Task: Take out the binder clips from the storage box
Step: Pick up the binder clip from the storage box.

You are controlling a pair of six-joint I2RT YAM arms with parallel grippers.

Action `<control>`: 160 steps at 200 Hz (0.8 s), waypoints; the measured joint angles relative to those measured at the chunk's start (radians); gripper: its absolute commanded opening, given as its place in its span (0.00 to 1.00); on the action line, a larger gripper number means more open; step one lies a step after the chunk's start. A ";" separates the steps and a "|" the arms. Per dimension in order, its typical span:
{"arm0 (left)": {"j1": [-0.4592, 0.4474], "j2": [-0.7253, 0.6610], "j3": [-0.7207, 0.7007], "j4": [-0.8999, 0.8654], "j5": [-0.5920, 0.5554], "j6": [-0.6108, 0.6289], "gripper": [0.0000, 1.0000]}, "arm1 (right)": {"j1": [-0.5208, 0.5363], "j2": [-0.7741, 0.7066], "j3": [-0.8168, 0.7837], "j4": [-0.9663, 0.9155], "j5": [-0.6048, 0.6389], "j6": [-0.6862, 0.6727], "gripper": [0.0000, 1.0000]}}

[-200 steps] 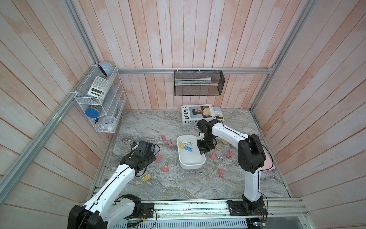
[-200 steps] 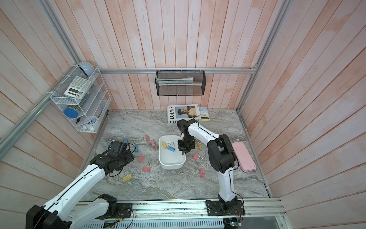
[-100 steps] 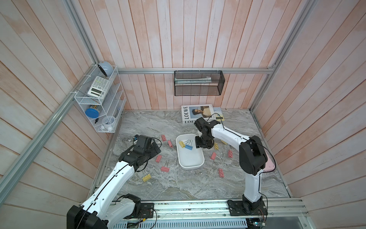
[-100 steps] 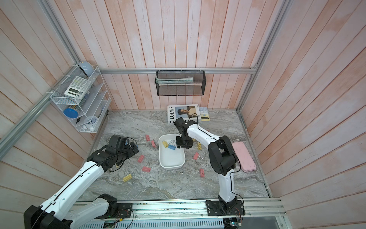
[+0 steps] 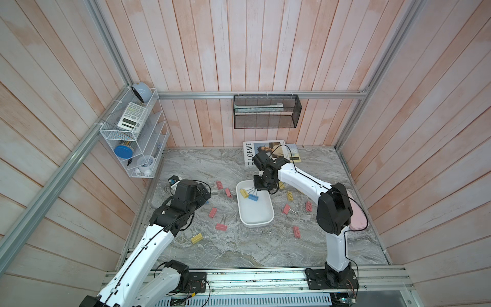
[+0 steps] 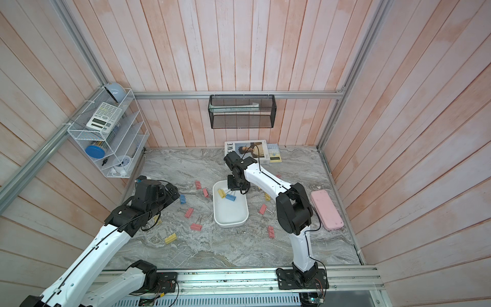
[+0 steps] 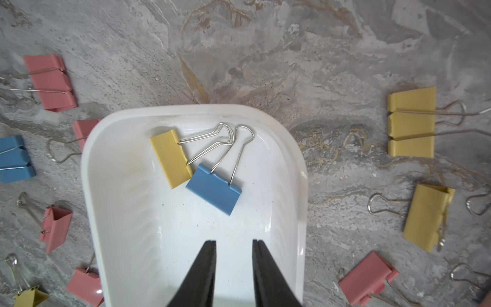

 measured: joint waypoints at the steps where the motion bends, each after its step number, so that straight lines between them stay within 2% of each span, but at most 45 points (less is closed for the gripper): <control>1: 0.000 -0.003 -0.001 0.000 -0.002 0.000 1.00 | 0.000 0.003 0.002 0.000 0.000 0.002 0.27; 36: 0.002 -0.060 -0.016 -0.001 -0.047 -0.005 1.00 | 0.000 0.124 0.071 -0.018 0.011 0.046 0.23; 160: 0.018 -0.016 -0.016 -0.039 -0.033 0.016 1.00 | 0.000 0.261 0.186 -0.039 0.031 0.111 0.22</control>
